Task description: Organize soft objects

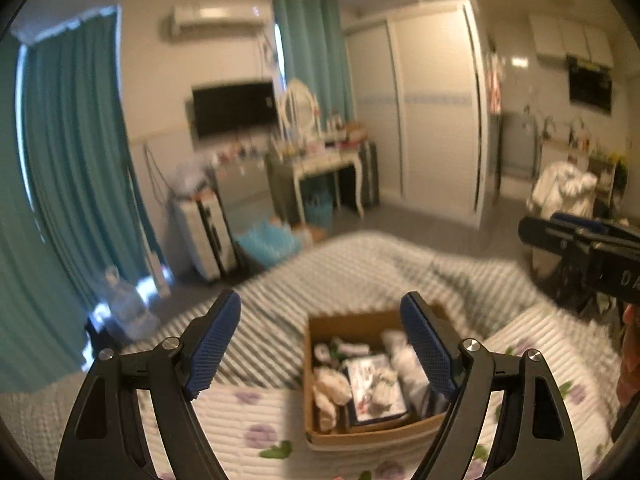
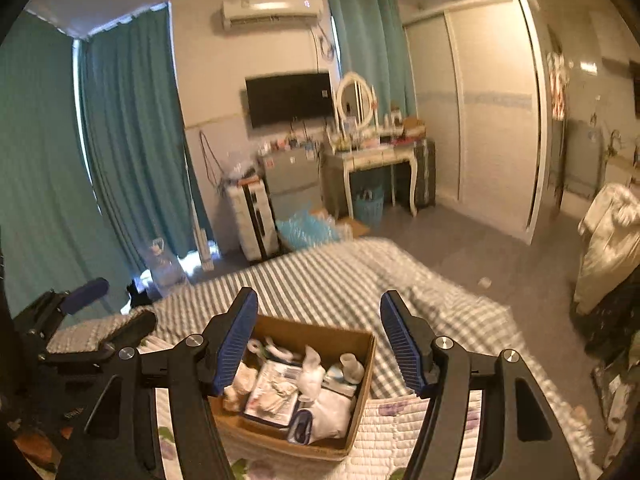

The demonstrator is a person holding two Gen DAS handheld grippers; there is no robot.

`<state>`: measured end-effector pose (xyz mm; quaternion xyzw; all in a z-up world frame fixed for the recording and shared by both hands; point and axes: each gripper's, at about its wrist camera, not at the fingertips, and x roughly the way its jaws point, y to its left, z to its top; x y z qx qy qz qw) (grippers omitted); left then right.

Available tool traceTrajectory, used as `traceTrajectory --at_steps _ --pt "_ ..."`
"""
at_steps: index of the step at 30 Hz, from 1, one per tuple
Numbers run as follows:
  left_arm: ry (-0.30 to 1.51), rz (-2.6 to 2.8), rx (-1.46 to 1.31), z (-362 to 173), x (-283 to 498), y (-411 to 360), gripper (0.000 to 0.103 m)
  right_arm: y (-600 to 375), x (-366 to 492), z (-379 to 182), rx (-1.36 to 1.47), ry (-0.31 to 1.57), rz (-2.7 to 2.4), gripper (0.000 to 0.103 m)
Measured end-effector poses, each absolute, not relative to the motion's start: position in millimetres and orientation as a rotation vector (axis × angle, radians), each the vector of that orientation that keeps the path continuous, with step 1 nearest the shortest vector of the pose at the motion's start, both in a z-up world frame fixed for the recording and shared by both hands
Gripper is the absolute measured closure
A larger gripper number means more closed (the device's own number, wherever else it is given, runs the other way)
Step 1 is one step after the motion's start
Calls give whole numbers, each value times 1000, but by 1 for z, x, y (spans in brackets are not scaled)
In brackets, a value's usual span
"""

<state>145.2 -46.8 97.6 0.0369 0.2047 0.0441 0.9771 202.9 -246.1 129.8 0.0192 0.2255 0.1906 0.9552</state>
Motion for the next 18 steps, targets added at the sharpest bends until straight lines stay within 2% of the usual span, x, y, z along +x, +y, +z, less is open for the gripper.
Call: traceTrajectory --at_steps 5,7,12,18 --pt "232 63 24 161 69 -46 18 -263 124 187 39 342 394 7" --pt "162 72 25 175 43 -46 12 -267 95 200 28 303 377 0" --pt "78 90 2 175 0 -36 11 -277 36 202 20 212 340 0" --pt "79 115 8 131 -9 -34 11 -270 14 143 65 211 325 0"
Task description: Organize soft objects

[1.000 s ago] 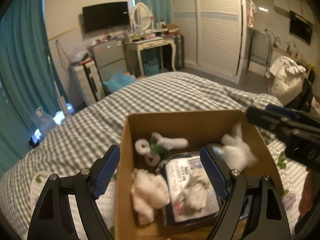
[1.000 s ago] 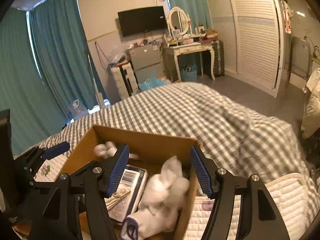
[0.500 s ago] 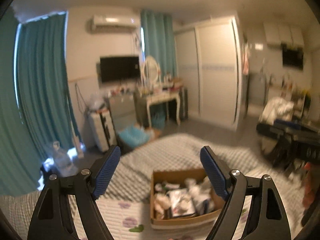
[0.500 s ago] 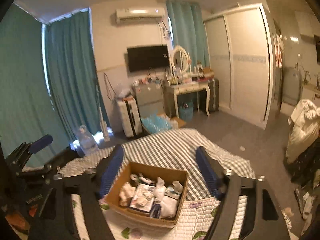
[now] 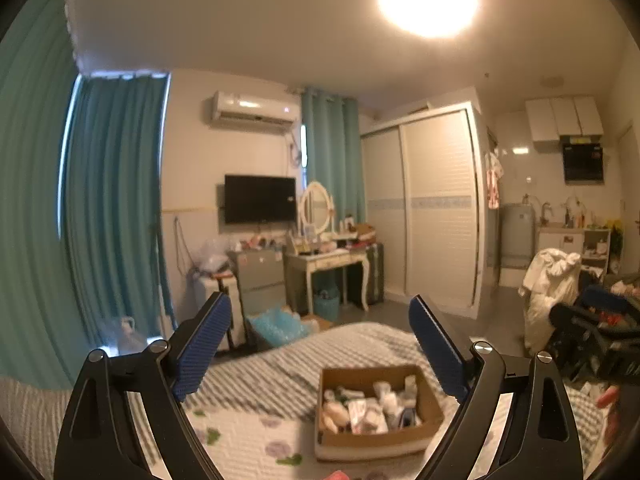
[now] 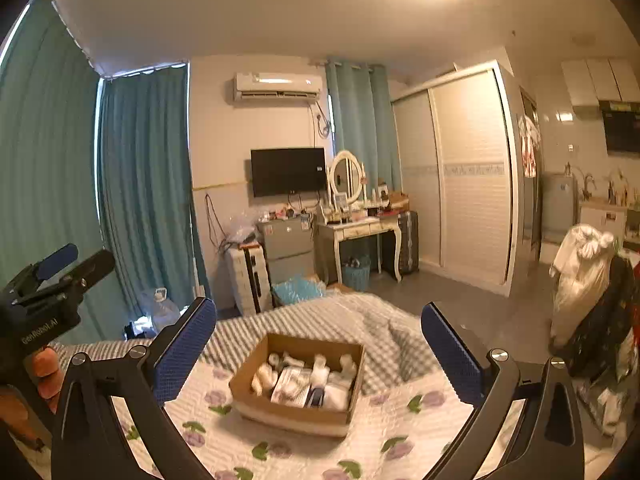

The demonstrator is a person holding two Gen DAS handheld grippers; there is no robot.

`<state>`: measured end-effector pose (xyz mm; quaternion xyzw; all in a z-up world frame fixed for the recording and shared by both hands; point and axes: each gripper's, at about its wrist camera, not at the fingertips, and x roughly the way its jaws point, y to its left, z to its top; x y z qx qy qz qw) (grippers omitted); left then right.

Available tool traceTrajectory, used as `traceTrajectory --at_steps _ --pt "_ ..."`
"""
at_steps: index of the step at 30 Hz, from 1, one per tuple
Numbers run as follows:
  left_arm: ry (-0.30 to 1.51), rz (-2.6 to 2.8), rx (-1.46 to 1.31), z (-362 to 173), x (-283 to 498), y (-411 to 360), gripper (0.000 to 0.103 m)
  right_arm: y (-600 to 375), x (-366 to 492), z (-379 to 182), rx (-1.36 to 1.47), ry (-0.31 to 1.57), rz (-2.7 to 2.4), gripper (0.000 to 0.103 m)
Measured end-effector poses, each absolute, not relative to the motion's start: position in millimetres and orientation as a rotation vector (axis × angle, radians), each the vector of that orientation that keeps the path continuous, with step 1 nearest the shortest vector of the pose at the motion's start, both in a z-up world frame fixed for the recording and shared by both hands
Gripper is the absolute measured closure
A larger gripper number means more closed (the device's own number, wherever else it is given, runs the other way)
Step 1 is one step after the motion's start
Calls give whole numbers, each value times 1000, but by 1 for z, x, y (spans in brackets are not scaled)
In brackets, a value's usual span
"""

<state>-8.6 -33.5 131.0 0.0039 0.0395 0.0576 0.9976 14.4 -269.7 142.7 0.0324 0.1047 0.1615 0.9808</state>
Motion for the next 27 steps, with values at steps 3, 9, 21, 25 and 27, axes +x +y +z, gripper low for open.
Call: traceTrajectory --at_steps 3,9,21,25,27 --pt "114 118 -14 103 -3 -26 11 -261 24 104 115 242 349 0" --pt "219 144 15 46 20 -22 11 -244 41 42 106 278 318 0" --pt "341 106 22 0 28 -31 11 -239 65 2 98 372 285 0" --pt "340 112 19 1 26 -31 11 -241 63 3 101 370 277 0" --pt "338 114 15 1 26 -27 11 -241 63 2 100 370 278 0"
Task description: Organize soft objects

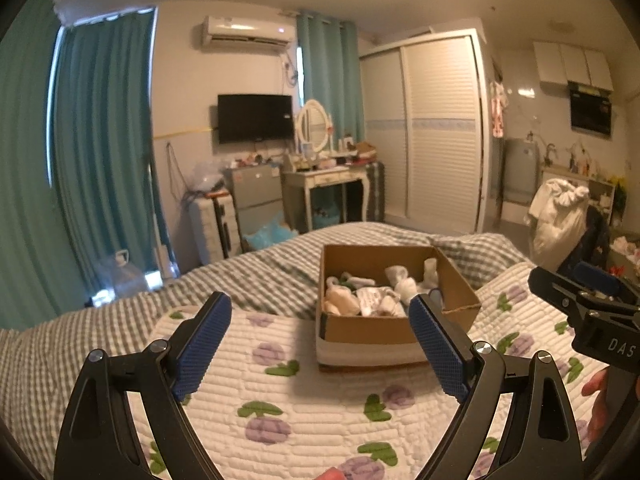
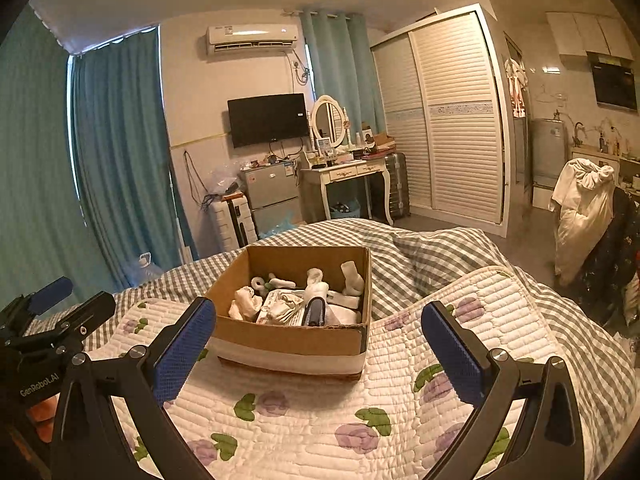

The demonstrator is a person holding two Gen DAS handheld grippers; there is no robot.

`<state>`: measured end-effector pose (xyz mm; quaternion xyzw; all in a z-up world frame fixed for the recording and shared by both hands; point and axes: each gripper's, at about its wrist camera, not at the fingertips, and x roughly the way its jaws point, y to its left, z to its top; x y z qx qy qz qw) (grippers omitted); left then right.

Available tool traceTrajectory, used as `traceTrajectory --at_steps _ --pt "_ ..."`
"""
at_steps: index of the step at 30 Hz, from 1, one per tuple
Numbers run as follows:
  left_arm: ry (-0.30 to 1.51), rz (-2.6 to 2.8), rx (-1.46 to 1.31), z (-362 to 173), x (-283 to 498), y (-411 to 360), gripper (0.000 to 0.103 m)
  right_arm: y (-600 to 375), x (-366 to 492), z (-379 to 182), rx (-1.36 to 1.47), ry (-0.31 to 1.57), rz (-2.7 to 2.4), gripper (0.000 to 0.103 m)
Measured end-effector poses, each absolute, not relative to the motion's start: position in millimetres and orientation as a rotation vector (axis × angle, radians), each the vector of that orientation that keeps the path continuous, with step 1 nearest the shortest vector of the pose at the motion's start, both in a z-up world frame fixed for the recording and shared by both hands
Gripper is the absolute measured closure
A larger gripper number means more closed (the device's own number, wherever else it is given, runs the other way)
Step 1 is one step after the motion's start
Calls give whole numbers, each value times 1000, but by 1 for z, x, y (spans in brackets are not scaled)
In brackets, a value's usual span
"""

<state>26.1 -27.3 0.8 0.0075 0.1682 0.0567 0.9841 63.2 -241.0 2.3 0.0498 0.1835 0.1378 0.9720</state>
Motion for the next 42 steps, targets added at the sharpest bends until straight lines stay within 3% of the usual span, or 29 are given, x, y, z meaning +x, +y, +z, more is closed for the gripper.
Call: traceTrajectory --at_steps 42 --pt "351 90 24 -5 25 -21 11 -230 59 1 59 369 257 0"
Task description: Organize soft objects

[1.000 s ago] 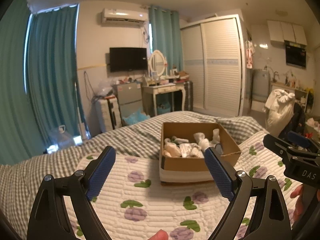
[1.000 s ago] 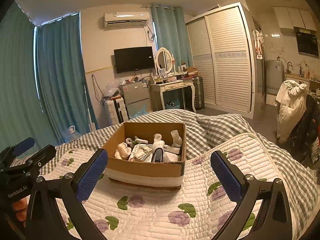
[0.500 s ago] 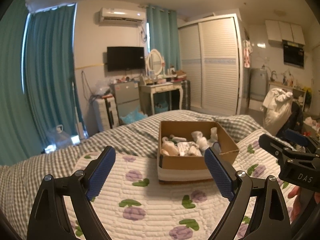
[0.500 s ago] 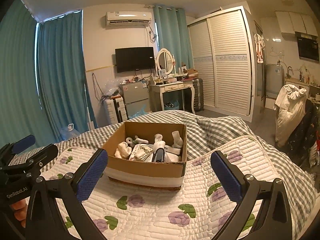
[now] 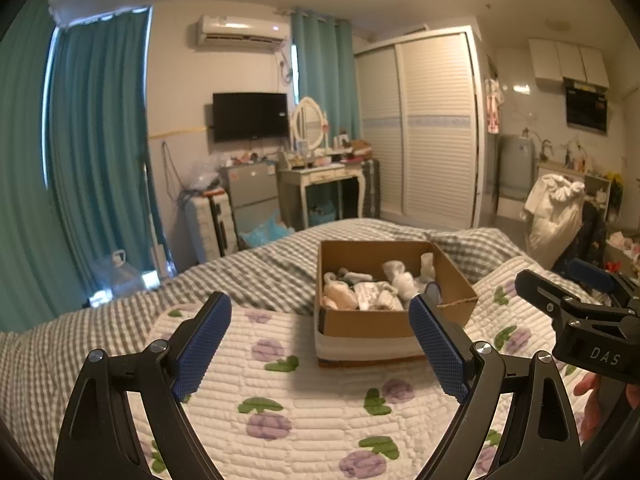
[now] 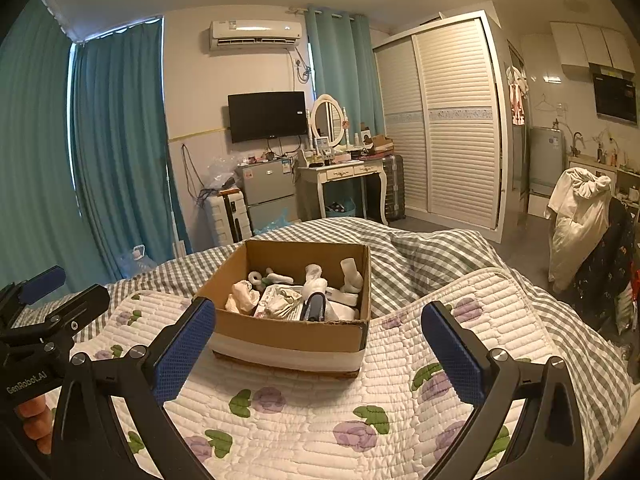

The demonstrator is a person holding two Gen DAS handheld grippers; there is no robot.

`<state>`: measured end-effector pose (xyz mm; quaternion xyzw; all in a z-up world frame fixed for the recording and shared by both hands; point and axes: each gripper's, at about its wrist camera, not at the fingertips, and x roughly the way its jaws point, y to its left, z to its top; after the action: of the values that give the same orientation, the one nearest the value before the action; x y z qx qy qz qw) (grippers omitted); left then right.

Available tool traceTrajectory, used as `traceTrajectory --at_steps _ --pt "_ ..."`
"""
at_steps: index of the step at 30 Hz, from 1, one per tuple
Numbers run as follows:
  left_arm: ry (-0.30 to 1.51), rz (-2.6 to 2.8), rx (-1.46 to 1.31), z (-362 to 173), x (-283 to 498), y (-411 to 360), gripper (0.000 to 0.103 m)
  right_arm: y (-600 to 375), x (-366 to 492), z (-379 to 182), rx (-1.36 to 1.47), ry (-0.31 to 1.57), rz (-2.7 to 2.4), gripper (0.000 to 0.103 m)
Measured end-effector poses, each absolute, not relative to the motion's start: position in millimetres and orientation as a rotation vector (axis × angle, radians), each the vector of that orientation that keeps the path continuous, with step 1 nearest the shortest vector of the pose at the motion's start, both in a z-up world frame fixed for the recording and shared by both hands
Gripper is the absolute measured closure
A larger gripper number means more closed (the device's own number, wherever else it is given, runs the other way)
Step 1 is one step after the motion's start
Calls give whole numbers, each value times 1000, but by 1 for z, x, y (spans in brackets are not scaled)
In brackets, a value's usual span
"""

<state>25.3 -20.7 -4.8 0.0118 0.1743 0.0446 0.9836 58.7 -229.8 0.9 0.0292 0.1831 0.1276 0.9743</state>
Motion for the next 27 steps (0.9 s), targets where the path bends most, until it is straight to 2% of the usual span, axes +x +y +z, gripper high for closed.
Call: traceTrajectory --at_steps 27 --pt "360 78 24 -13 24 -15 11 -222 60 -6 48 390 254 0"
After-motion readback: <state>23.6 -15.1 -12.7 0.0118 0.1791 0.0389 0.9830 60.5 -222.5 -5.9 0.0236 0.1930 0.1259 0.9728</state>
